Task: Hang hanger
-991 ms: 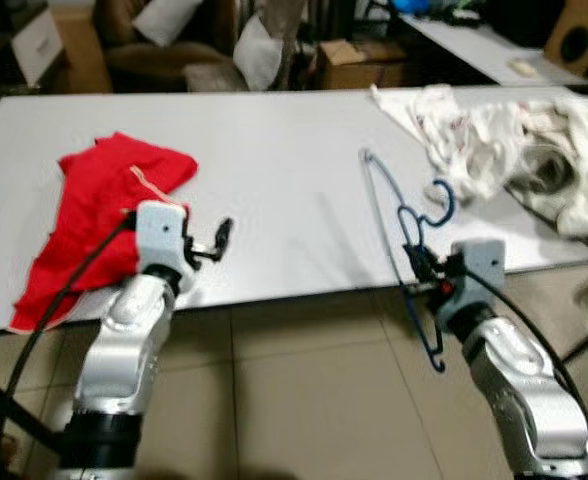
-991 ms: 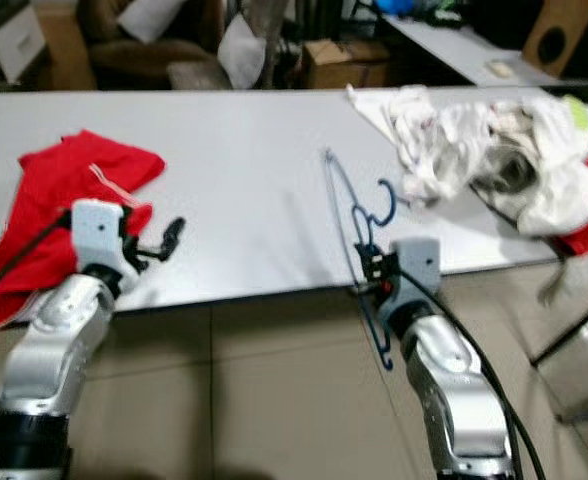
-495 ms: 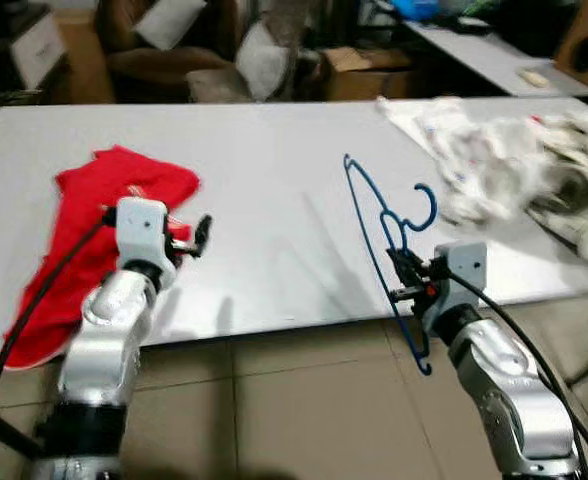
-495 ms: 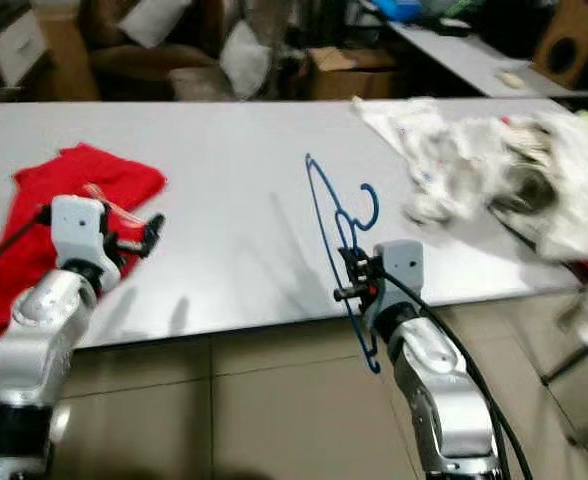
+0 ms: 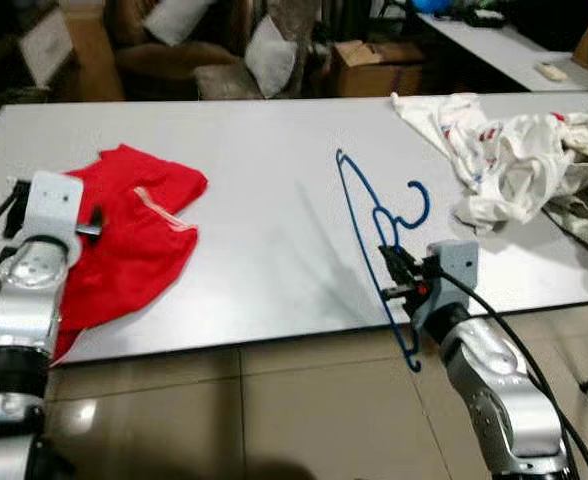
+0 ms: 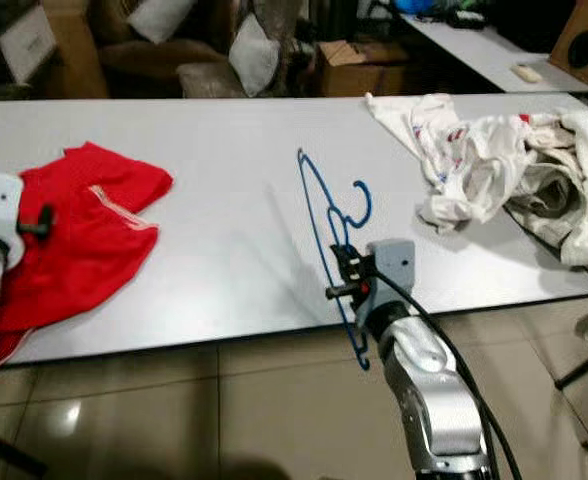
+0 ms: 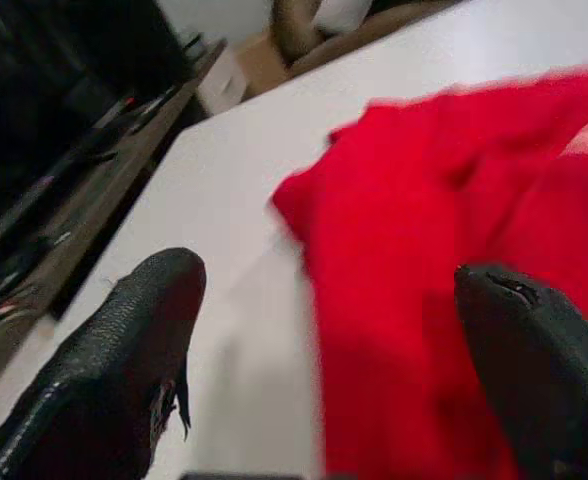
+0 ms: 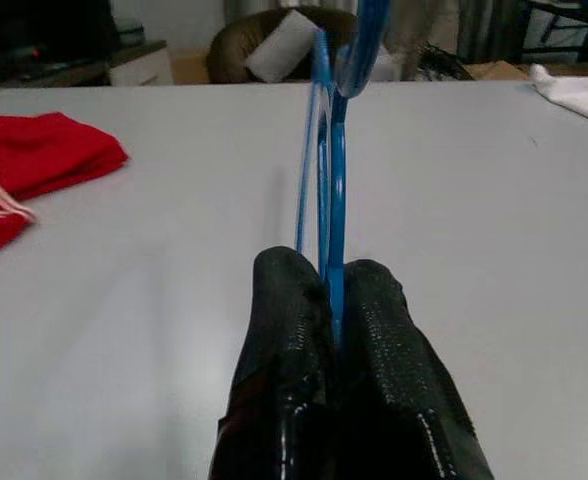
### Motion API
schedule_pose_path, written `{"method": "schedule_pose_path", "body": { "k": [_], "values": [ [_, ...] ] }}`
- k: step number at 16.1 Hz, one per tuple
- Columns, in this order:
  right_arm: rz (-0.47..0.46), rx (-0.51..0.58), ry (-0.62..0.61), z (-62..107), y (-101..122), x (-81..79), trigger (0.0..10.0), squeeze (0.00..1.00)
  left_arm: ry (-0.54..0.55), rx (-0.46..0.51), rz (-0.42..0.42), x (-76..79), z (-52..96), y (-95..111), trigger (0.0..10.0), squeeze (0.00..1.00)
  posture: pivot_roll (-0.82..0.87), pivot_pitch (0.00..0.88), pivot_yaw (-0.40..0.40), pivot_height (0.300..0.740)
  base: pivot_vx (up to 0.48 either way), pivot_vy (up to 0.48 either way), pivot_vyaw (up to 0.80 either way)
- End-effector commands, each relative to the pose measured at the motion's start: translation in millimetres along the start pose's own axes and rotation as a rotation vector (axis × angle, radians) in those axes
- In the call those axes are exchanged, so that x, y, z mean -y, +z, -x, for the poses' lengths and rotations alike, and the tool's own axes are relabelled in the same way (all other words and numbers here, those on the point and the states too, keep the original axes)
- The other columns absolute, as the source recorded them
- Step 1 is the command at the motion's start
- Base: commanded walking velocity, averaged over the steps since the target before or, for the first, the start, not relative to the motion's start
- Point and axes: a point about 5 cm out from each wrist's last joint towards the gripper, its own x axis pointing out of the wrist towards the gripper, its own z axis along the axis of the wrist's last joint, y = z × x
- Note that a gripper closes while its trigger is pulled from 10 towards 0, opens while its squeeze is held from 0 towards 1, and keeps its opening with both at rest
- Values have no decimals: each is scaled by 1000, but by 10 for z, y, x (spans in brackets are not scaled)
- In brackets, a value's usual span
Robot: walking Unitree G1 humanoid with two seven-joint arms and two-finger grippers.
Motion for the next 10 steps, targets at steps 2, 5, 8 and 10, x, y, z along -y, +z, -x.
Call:
{"method": "schedule_pose_path", "body": {
  "k": [2,5,8,10],
  "values": [
    [8,28,-21,-27,60,40,10000,0,-107,-68,-74,173,-101,-83,10000,0,-124,0,3,740,0,0,0],
    [12,22,-19,-15,46,27,10000,0,-311,-64,98,622,-116,-22,10000,0,-136,0,9,740,0,0,0],
    [20,36,-32,-17,100,59,10000,0,-606,-19,120,1434,8,139,10000,0,-156,0,14,740,0,0,0],
    [24,40,-37,-13,115,67,10000,0,-668,14,118,1670,66,262,10000,0,-169,0,22,740,0,0,0]
  ]
}}
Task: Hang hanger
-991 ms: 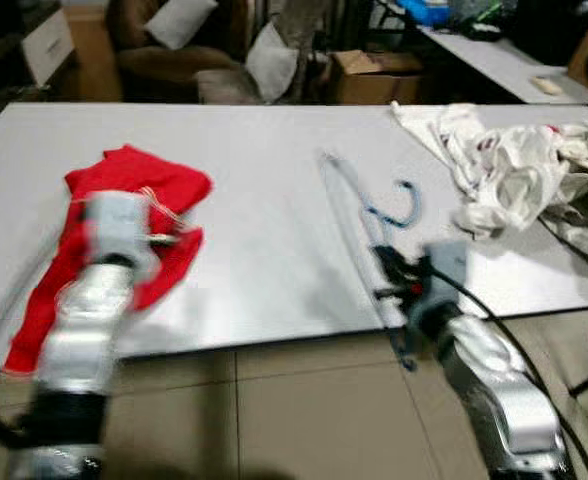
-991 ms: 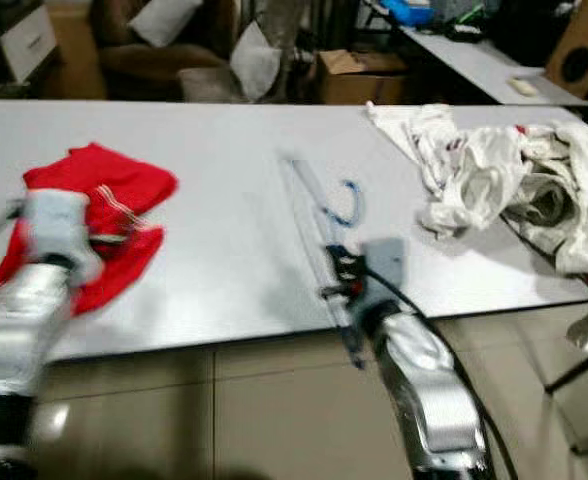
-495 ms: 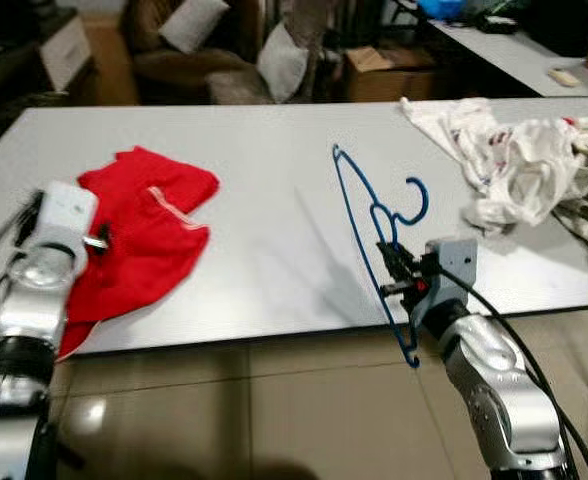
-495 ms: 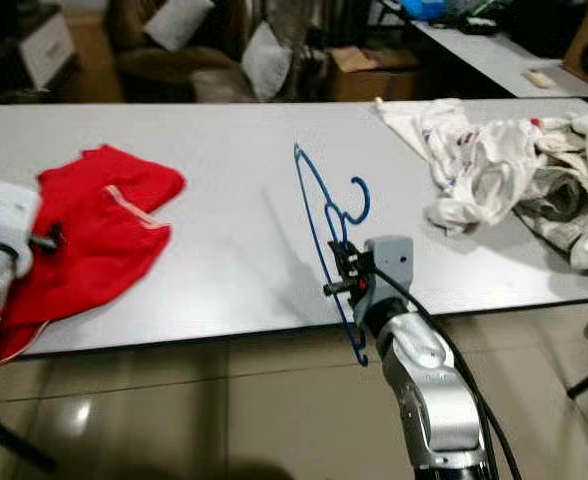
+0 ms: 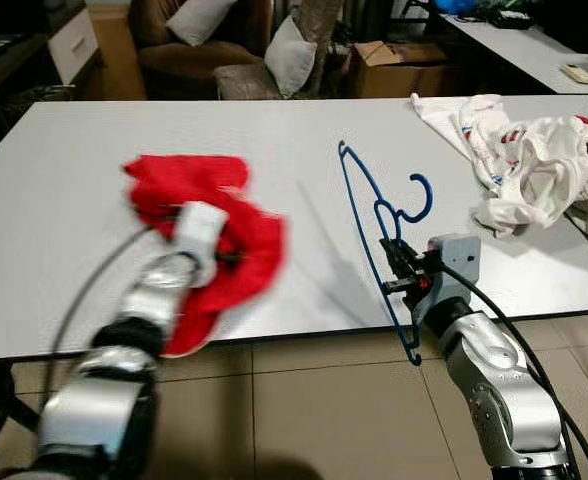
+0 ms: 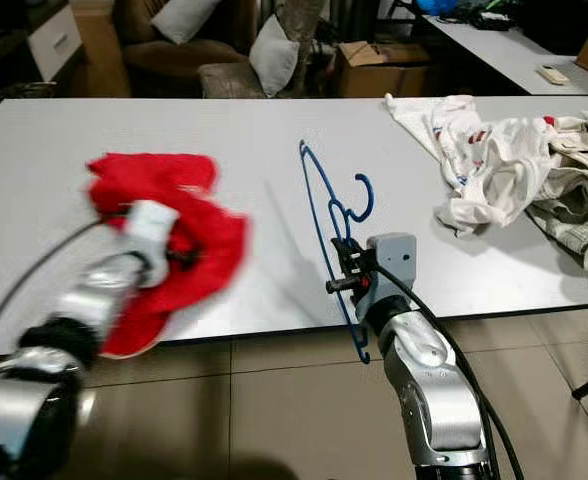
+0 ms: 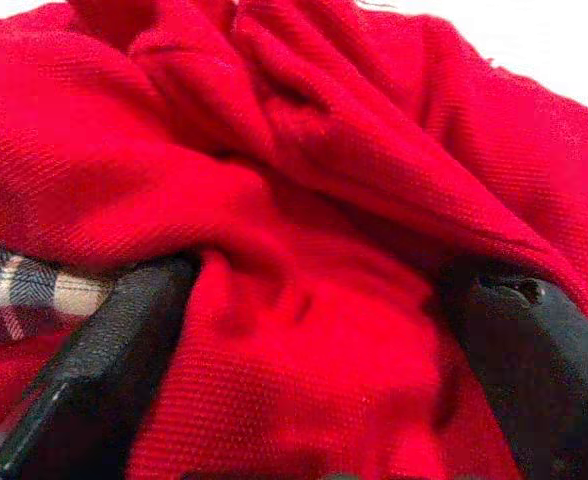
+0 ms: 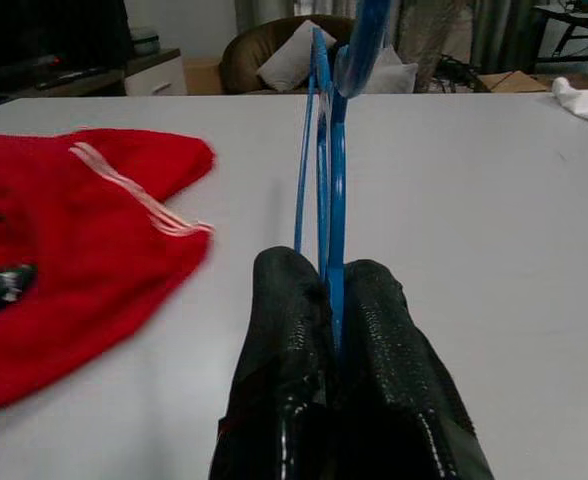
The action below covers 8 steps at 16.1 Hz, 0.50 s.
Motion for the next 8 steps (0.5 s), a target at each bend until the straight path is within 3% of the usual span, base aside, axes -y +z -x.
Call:
{"method": "schedule_pose_path", "body": {
  "k": [1,2,4,5,6,8],
  "values": [
    [14,18,-19,5,55,46,10000,0,-25,-33,-15,31,-7,-50,10000,0,-169,0,22,740,0,0,0],
    [18,28,-37,24,80,70,10000,0,-73,33,-29,273,-123,171,10000,0,-185,0,31,740,0,0,0],
    [18,29,-42,33,80,72,10000,0,-61,61,-48,279,-144,259,10000,0,-190,0,35,740,0,0,0],
    [18,29,-46,53,71,67,10000,0,16,113,-70,133,-126,362,10000,0,-193,0,38,740,0,0,0],
    [16,29,-51,71,70,78,10000,0,60,186,-15,-8,-92,481,10000,0,-192,0,36,740,0,0,0],
    [15,30,-57,90,73,104,10000,0,5,277,45,-112,-37,608,10000,0,-189,0,32,740,0,0,0]
  ]
}}
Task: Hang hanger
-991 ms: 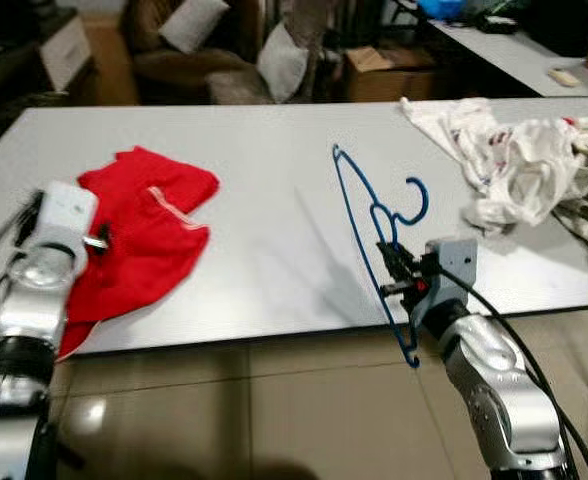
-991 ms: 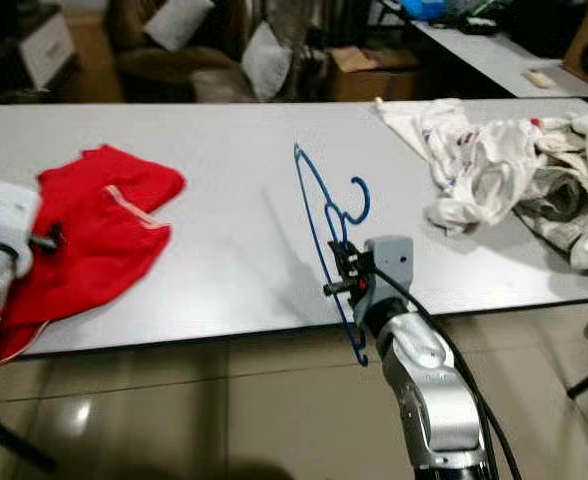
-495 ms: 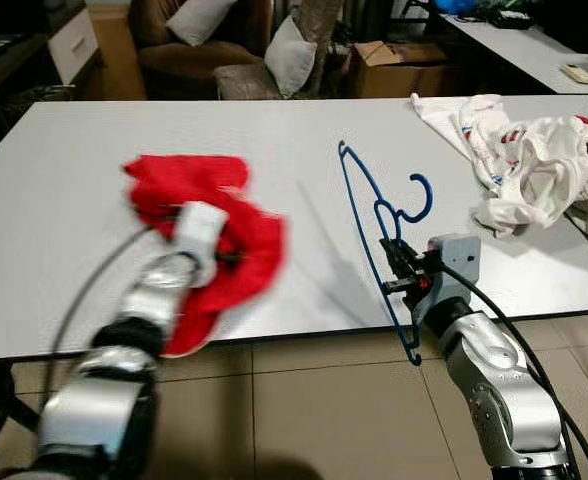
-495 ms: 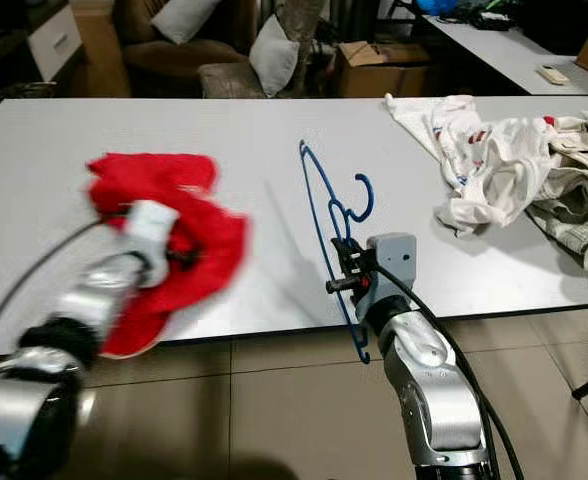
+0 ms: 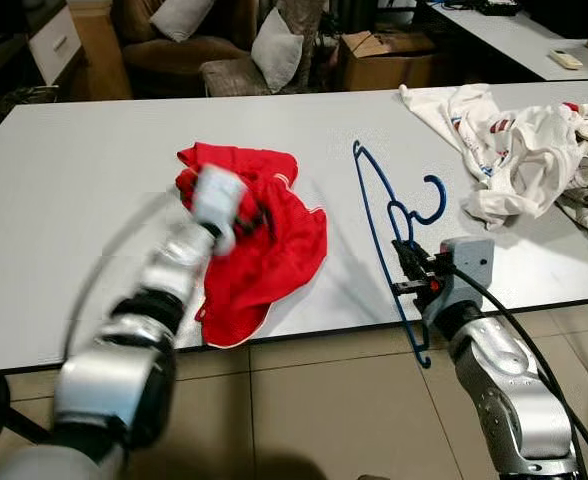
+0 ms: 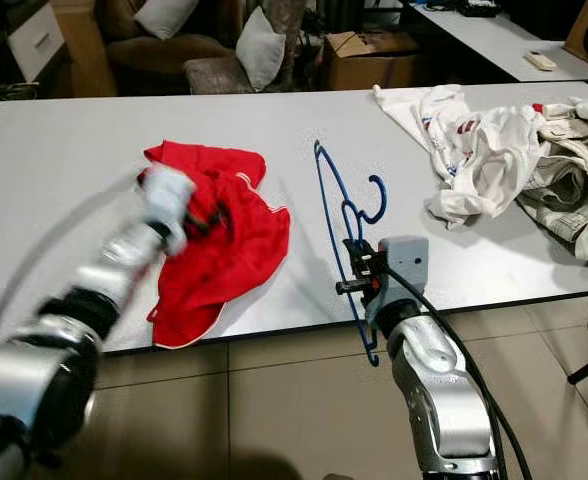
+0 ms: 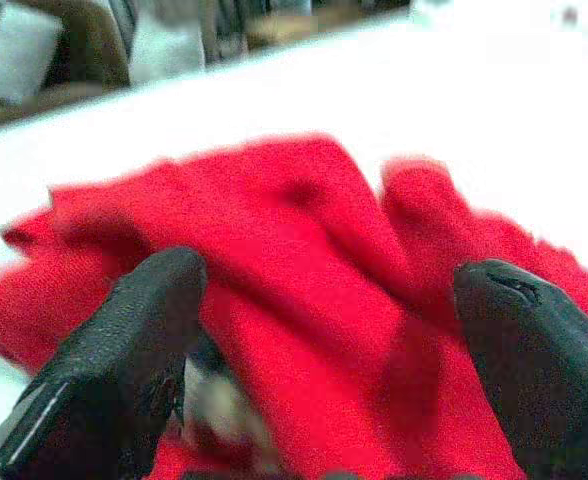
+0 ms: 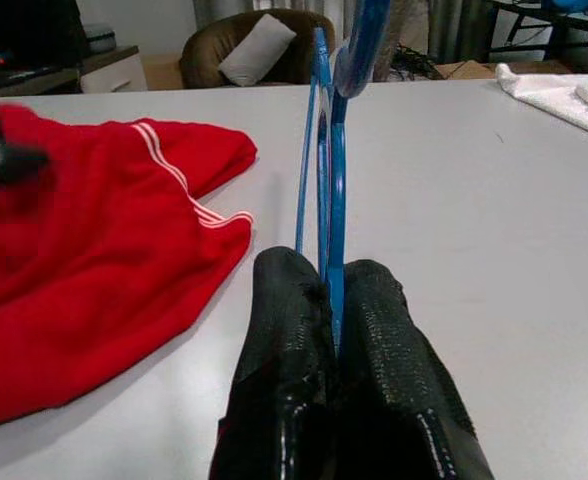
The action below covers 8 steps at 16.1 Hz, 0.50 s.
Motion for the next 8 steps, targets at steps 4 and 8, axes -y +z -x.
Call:
{"method": "schedule_pose_path", "body": {
  "k": [4,8],
  "values": [
    [21,33,26,53,118,80,10000,0,-331,77,-100,-93,233,62,10000,1000,-173,0,22,740,0,0,0],
    [32,12,124,98,132,126,10000,0,-628,-112,-417,-98,694,-309,10000,0,-154,0,10,740,0,0,0]
  ]
}}
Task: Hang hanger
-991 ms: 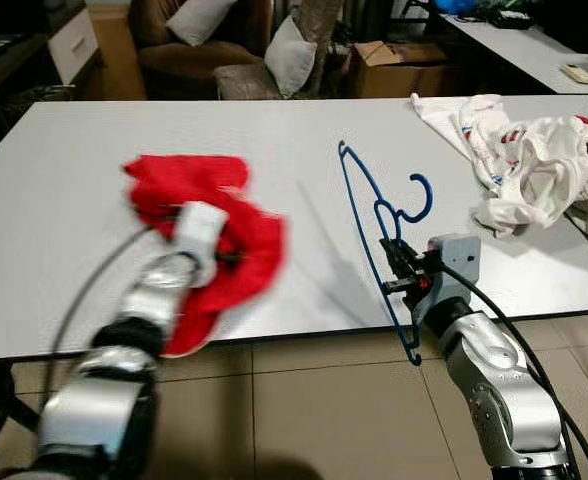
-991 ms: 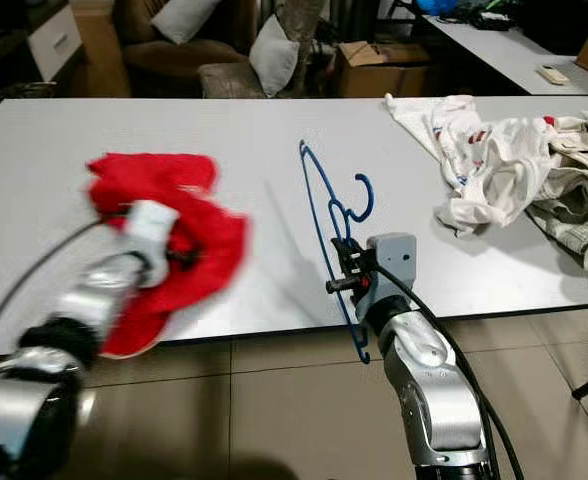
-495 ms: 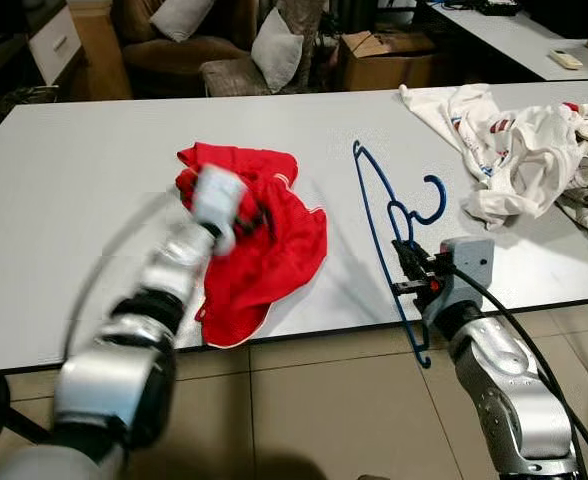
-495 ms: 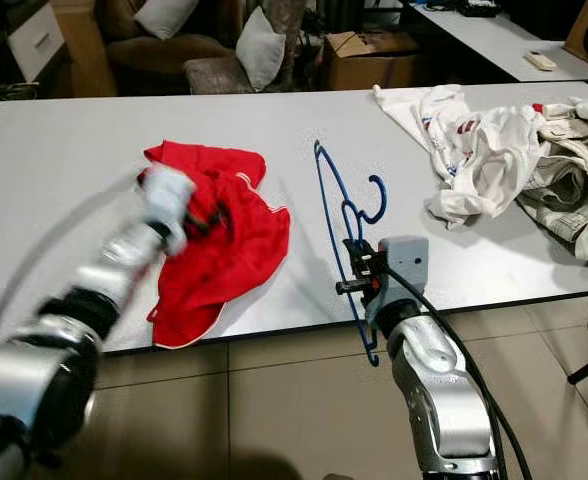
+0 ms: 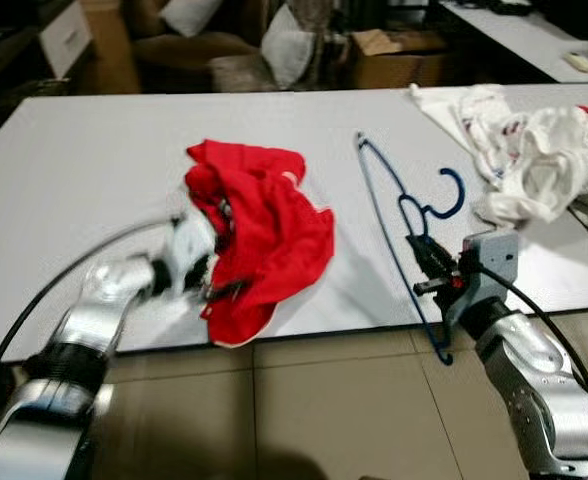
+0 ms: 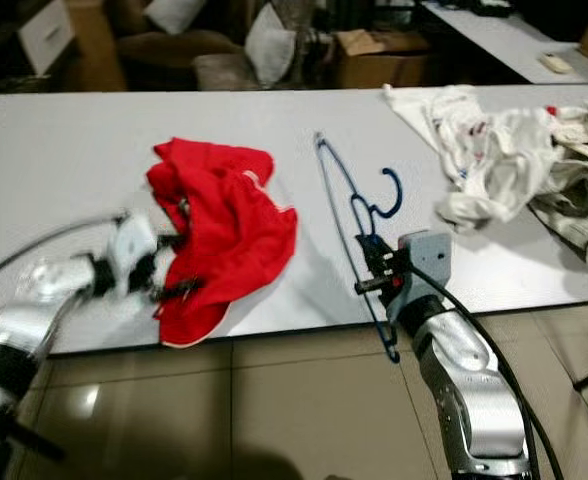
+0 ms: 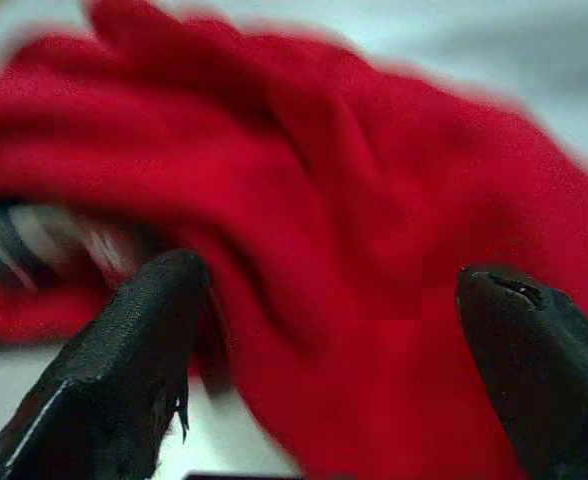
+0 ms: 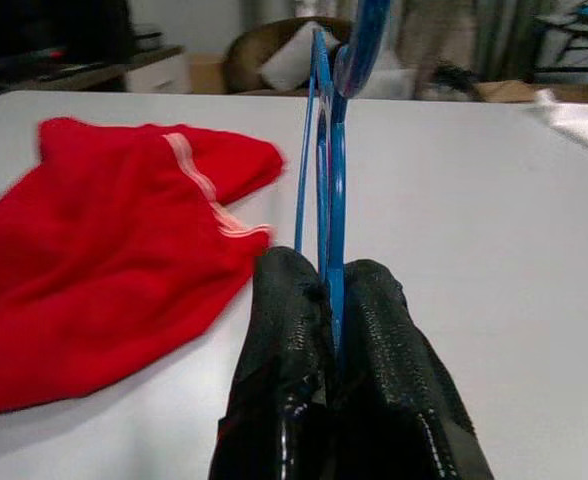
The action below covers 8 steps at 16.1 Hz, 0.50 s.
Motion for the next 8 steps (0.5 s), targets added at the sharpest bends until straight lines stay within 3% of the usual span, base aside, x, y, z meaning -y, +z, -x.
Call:
{"method": "schedule_pose_path", "body": {
  "k": [1,4,5,6,8],
  "values": [
    [2,0,32,12,17,-30,10000,0,-30,-6,-85,-4,-19,99,10000,0,-154,0,10,740,0,0,0],
    [7,-5,50,14,4,-74,10000,0,36,-68,-149,-17,3,67,10000,0,-154,0,8,740,0,0,0],
    [5,-7,53,21,0,-80,10000,0,51,-58,-152,-24,-2,87,8314,0,-157,0,11,740,0,0,0],
    [5,-10,54,33,-8,-81,10000,0,30,-32,-136,6,-18,115,0,0,-160,0,15,740,0,0,0],
    [5,-17,43,60,-26,-69,10000,0,-51,34,-64,119,-35,162,0,0,-166,0,21,740,0,0,0]
  ]
}}
